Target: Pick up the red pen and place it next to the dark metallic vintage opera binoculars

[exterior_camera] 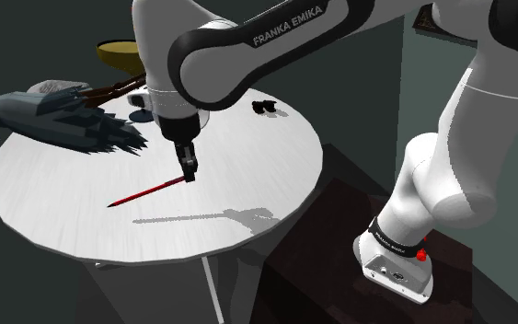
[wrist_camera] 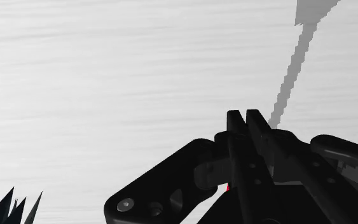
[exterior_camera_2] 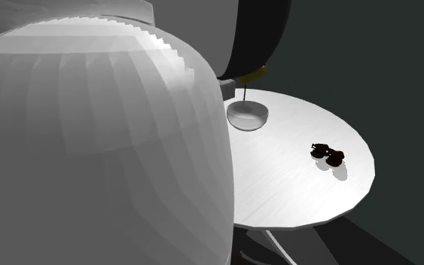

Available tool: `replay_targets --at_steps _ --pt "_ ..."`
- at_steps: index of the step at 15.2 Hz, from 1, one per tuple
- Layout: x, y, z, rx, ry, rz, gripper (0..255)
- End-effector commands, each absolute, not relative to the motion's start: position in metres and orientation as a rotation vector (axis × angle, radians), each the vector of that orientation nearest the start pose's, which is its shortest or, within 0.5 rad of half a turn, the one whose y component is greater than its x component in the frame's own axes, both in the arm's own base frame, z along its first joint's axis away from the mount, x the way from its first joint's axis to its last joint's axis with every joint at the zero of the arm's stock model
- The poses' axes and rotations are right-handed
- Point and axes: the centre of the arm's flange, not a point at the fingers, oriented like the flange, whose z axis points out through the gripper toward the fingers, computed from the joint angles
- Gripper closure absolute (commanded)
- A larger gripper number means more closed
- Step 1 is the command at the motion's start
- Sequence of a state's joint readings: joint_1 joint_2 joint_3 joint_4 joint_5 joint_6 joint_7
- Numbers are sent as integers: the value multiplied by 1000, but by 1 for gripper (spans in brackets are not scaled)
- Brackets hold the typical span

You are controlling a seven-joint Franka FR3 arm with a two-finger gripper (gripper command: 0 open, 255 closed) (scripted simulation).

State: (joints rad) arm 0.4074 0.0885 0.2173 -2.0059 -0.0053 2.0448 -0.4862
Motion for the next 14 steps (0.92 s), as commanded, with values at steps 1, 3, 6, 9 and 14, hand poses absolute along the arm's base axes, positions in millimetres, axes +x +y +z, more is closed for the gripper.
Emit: replay_targets --at_steps 1,3,6,9,14 --pt "460 330 419 -2657 -1653 77 255" --pt "460 330 430 -2657 -1653 77 255" --pt "460 330 446 -2657 -1653 77 255" --pt "464 317 453 -2657 -1653 77 255" --pt "484 254 453 -2657 -1653 77 255"
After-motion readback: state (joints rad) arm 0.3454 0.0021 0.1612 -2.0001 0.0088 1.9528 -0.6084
